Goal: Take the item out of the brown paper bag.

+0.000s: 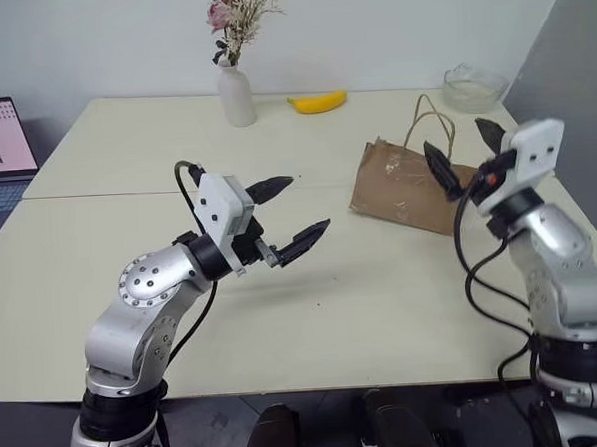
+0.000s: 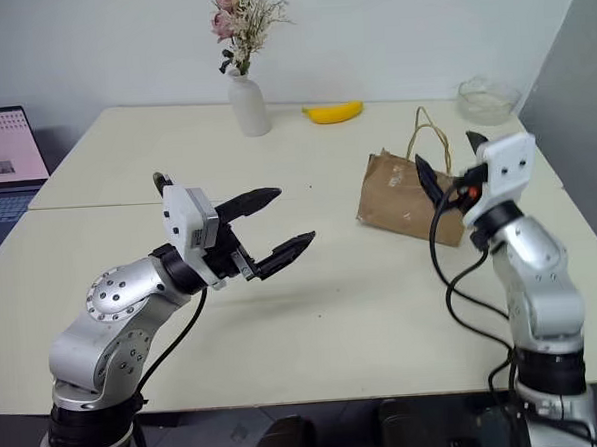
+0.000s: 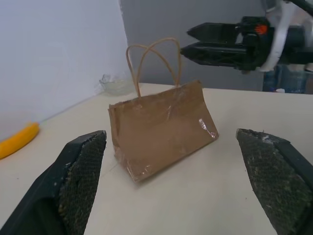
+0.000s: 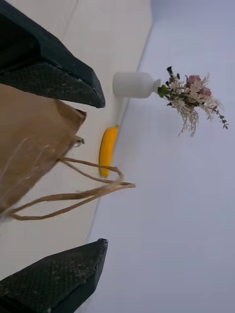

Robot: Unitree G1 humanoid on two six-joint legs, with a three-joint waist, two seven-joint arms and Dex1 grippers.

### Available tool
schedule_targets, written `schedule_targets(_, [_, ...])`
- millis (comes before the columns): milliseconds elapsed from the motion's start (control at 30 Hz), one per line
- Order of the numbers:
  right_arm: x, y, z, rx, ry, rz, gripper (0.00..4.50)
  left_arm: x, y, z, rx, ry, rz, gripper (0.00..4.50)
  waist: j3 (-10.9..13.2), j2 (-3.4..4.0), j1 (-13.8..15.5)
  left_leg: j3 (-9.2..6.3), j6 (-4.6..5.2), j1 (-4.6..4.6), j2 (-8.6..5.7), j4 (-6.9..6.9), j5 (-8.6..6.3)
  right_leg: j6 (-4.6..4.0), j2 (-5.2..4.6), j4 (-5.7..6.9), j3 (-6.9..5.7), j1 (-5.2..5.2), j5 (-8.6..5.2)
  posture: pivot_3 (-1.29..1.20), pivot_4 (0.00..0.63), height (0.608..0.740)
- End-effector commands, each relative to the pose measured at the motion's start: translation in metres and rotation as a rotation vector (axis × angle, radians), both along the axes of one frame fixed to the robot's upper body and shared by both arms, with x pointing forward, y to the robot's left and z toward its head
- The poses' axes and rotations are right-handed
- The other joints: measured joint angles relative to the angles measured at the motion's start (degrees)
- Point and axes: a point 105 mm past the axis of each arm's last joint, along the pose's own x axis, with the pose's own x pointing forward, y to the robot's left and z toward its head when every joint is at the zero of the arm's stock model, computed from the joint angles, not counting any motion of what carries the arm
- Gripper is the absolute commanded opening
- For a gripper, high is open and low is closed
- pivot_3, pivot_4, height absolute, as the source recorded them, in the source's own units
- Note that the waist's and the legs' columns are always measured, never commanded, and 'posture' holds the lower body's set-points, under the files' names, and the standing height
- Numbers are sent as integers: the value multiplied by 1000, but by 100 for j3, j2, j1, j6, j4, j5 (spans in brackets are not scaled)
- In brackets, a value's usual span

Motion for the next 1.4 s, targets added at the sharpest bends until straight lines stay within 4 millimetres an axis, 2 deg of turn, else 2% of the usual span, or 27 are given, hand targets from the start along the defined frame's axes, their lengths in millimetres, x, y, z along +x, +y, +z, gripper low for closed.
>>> schedule_targets(33, [12, -4, 18, -15, 1, 41, 4500, -3, -4, 8, -22, -21, -25, 4468, 0, 0, 2, 1, 0, -2, 0, 0, 0, 0, 0, 0, 2, -1, 0, 0, 150, 740])
schedule_targets(300, [52, 6, 33, -50, 94, 121, 4500, -6, -10, 10, -29, -24, -55, 4468, 2, 2, -7, 9, 1, -3, 3, -1, 0, -1, 0, 0, 2, -4, 1, 0, 150, 740])
schedule_targets(533, [79, 7, 30, -71, 187, 113, 4500, -11, -11, 11, -24, -18, -92, 4468, 2, 2, -2, 17, 1, -7, 2, -1, 0, -1, -1, -4, 1, -3, 1, 0, 150, 740])
schedule_targets(567, [82, 6, 30, -62, 199, 109, 4224, -12, -11, 11, -24, -13, -97, 4500, 2, 2, -2, 18, 1, -8, 2, -1, 0, -1, -1, -5, 2, -4, 1, 0, 150, 740])
schedule_targets(633, [85, 5, 29, -57, 214, 115, 3947, -13, -10, 11, -20, -8, -101, 4500, 2, 3, -2, 19, 1, -9, 2, -2, 0, -1, -2, -6, 2, -4, 1, 0, 150, 740])
schedule_targets(1000, [85, 6, 36, -60, 170, 137, 30, -14, -8, 8, -5, 3, -83, 4500, 3, 5, -1, 19, 1, -10, 4, -1, 0, -1, -6, -6, 3, -5, 1, 0, 150, 740])
schedule_targets(1067, [85, 7, 37, -82, 151, 137, 30, -13, -6, 7, -5, 11, -75, 4500, 4, 5, -2, 18, 1, -10, 4, -2, 0, -2, -6, -6, 3, -5, 1, 0, 150, 740])
schedule_targets(1233, [82, 21, 50, -268, 18, 168, 30, -22, 5, -6, -4, 74, -33, 4500, 8, 12, -48, 15, 1, -9, 7, -2, 0, -1, -13, -6, 10, -10, 1, 0, 150, 740])
schedule_targets(1400, [83, 53, 59, -489, -127, 238, 30, -35, 24, -15, -26, 87, 85, 4500, 13, 18, -137, 7, 1, -8, 10, -2, 0, -2, -18, -5, 11, -10, 2, 0, 150, 740])
